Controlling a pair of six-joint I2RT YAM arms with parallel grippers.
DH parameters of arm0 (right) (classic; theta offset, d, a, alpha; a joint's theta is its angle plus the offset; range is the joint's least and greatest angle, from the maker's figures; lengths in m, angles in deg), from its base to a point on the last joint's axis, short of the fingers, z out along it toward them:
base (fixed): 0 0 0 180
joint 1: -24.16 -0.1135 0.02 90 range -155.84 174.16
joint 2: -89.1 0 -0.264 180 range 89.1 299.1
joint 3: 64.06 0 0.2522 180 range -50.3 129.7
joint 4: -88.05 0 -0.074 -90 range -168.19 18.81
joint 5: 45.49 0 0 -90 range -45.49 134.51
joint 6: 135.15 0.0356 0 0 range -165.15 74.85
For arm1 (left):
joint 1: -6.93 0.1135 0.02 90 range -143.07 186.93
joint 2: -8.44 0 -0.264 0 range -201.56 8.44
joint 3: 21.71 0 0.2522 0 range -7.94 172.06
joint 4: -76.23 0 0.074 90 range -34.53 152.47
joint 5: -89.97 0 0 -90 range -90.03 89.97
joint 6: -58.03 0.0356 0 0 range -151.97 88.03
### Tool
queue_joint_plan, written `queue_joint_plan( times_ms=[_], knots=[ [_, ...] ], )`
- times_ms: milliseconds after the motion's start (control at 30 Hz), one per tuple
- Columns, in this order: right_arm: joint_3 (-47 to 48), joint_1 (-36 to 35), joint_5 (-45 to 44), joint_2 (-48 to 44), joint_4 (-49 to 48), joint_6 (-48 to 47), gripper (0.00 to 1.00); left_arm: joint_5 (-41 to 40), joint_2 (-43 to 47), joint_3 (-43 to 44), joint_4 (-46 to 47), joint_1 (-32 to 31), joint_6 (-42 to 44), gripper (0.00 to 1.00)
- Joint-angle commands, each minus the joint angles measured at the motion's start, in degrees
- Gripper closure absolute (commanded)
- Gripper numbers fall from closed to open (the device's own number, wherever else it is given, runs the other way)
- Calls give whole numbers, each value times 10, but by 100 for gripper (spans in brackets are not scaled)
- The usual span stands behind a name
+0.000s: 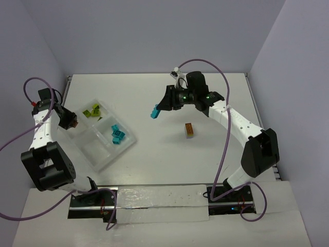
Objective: Sort the legos into containers by color
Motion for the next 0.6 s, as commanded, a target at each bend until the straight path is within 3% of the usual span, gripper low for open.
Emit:
queue_joint_plan(
  times_ms=[0,67,133,267,367,567],
  knots=[
    [3,4,8,-17,-7,-7,100,-47,-1,-4,14,4,1,79],
    [5,4,15,-14,-8,-3,100,-48,-7,-11,16,4,-1,67],
    [2,2,15,-15,-13,1,100,-45,-8,-17,20,4,0,49],
    [3,-7,10,-16,-12,4,100,-47,-6,-24,18,4,3,35],
    [7,-18,-6,-15,-9,6,100,-42,2,-27,18,4,8,31],
    [43,-83,-48,5,5,5,100,-3,54,-13,14,-7,32,32]
  ],
)
